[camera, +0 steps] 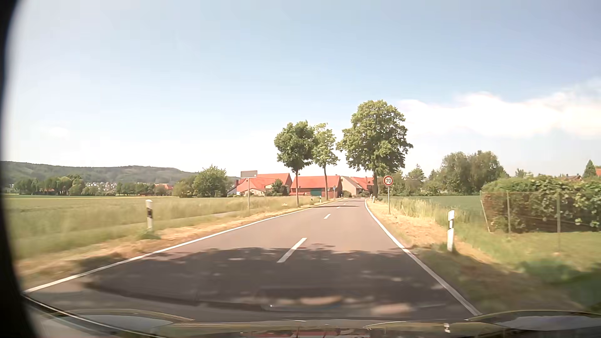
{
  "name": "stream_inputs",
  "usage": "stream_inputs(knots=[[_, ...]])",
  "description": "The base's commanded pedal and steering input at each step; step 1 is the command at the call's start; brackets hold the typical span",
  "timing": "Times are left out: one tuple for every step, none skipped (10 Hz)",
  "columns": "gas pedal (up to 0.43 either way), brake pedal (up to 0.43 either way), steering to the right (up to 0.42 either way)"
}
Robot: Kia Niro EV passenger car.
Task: Follow the waypoints while adhering to traffic rules and regulations
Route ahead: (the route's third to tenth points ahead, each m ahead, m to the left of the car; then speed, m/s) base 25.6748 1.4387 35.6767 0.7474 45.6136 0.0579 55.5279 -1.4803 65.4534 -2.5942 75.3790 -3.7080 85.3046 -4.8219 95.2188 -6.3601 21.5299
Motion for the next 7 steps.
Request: stream_inputs(knots=[[0.039,0.000,0.035],[0.059,0.000,0.033],[0.028,0.000,0.029],[0.020,0.000,0.025],[0.020,0.000,0.020],[0.000,0.000,0.016],[0.000,0.000,0.016]])
